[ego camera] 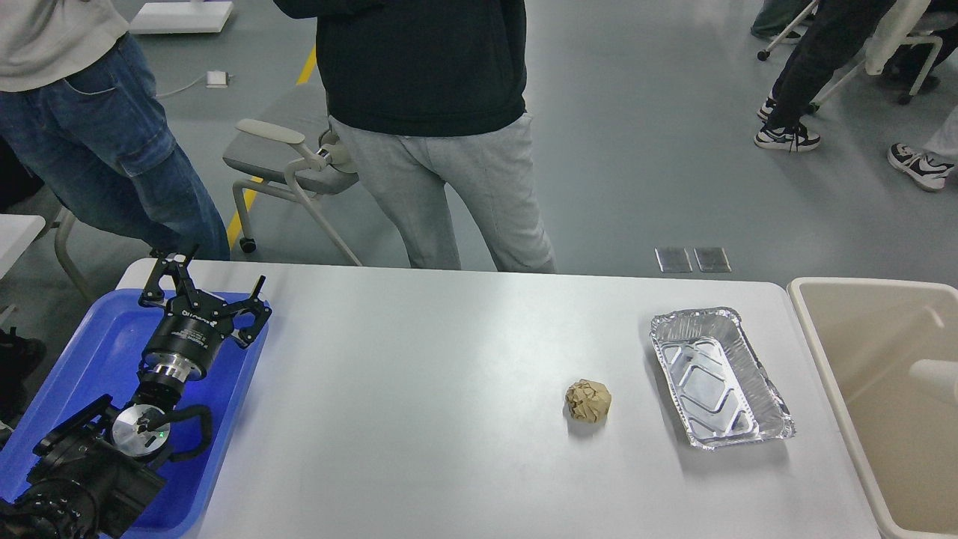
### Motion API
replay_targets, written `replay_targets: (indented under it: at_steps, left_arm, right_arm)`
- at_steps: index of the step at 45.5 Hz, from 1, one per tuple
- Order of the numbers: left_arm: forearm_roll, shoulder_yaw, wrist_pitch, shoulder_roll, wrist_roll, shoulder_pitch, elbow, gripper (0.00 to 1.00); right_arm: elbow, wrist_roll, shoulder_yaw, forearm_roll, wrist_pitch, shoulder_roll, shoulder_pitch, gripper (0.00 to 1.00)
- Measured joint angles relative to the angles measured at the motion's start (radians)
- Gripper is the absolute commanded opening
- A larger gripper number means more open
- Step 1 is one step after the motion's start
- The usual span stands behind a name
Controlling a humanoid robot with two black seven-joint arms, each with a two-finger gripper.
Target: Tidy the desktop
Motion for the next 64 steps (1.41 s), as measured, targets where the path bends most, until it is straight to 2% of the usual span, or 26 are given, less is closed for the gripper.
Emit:
replay_targets:
  at_steps: [11, 12, 14, 15, 18, 38, 50, 57, 64]
  left_arm:
    - [0.000, 0.000, 0.000, 0.000, 0.000, 0.000, 0.000, 1.00]
    - [0.000, 0.000, 0.000, 0.000, 0.000, 0.000, 0.000, 1.00]
    - [0.000, 0.000, 0.000, 0.000, 0.000, 0.000, 0.000, 1.00]
    - [0.000, 0.000, 0.000, 0.000, 0.000, 0.000, 0.000, 1.00]
    - [0.000, 0.000, 0.000, 0.000, 0.000, 0.000, 0.000, 1.00]
    - [-0.002, 0.000, 0.000, 0.001, 0.000, 0.000, 0.001, 1.00]
    - [-0.003, 0.000, 0.000, 0.002, 0.000, 0.001, 0.001, 1.00]
    - [-0.004, 0.000, 0.000, 0.002, -0.002, 0.001, 0.001, 1.00]
    - [-0.004, 0.000, 0.000, 0.003, -0.002, 0.001, 0.001, 1.00]
  right_arm:
    - [-0.039, -0.001, 0.003, 0.006, -0.029, 0.035, -0.016, 0.00]
    - [-0.041, -0.001, 0.003, 0.006, -0.030, 0.037, -0.017, 0.11]
    - [-0.044, -0.001, 0.003, 0.007, -0.032, 0.040, -0.018, 0.60]
    - [-0.045, -0.002, 0.003, 0.007, -0.033, 0.041, -0.019, 0.75]
    - [-0.050, -0.002, 0.004, 0.008, -0.037, 0.044, -0.020, 0.99]
    - [-0.060, -0.002, 0.054, 0.011, -0.040, 0.024, -0.011, 1.00]
    - [-0.042, 0.001, 0.223, 0.013, 0.068, -0.059, 0.041, 1.00]
    - [0.103, 0.016, 0.375, 0.010, 0.123, -0.131, 0.050, 1.00]
    - [0.361, 0.060, 0.580, -0.050, 0.113, -0.188, -0.006, 1.00]
